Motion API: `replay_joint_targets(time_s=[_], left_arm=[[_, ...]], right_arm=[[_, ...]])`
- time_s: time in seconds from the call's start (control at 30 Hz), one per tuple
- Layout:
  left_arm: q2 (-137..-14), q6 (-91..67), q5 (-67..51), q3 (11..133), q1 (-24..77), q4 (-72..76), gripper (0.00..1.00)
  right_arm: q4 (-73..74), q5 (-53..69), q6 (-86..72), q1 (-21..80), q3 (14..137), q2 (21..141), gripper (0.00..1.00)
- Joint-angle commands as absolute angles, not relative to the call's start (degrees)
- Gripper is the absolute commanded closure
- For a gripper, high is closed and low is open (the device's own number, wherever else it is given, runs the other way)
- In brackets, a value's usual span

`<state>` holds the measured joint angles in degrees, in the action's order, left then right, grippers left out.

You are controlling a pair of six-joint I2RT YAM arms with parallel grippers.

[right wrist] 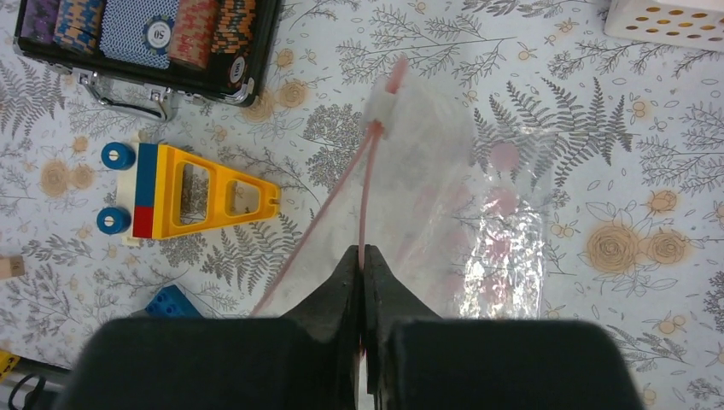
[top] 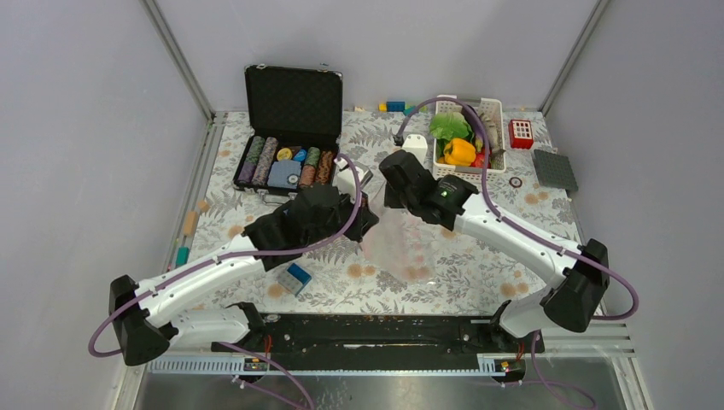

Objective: Place the food in the zip-top bag and seal the zipper
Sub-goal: Open the zipper of the food storage bag.

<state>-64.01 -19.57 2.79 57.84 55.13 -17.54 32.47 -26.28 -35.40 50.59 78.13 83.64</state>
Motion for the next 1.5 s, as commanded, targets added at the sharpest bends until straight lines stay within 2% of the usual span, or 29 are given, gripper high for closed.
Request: replay_joint_targets(time_s=[0.0,0.03,0.07,0.1,0.37,0.53,0.9,1.13,1.33,1.47], left_arm=[[-61.7,-21.5,2.9,58.5,55.5,-13.5,0.66],[-60.7,-22.3,4.3,58.6,55.5,-14.5,0.35],[-59.0,-23.1,6.0,58.5,55.5,-15.4,0.09],[-57.5,-23.6,7.0,58.4,55.5,-16.3,0.02],[-47.1,-29.0,12.2,56.7,55.5,-21.5,0.01],[-53.4,-31.8,15.0,60.0,55.5,-28.4,0.01],[-64.3,-32.5,16.4,63.0,55.5,-27.9,0.01],[-64.1,-32.3,13.3,63.8,55.5,-27.5,0.01],[-59.3,-30.5,2.0,59.3,55.5,-21.2,0.01],[-62.2,-30.2,1.2,59.3,55.9,-20.6,0.01]], right_arm=[[27.7,-24.8,-34.4,51.0,76.6,82.0,1.00],[25.6,-23.7,-33.8,51.0,75.3,80.5,1.00],[23.8,-22.4,-33.1,51.0,73.9,79.0,1.00],[22.2,-21.4,-32.6,51.0,72.5,77.6,1.00],[11.9,-13.0,-29.4,51.1,60.8,65.5,1.00],[8.0,-10.7,-29.4,51.2,55.8,61.6,1.00],[8.8,-11.6,-27.3,51.2,55.6,61.2,1.00],[11.1,-15.7,-27.2,51.2,57.7,63.4,1.00],[13.0,-18.7,-29.0,51.2,59.2,63.7,1.00],[14.9,-18.8,-30.8,51.2,60.2,63.8,1.00]])
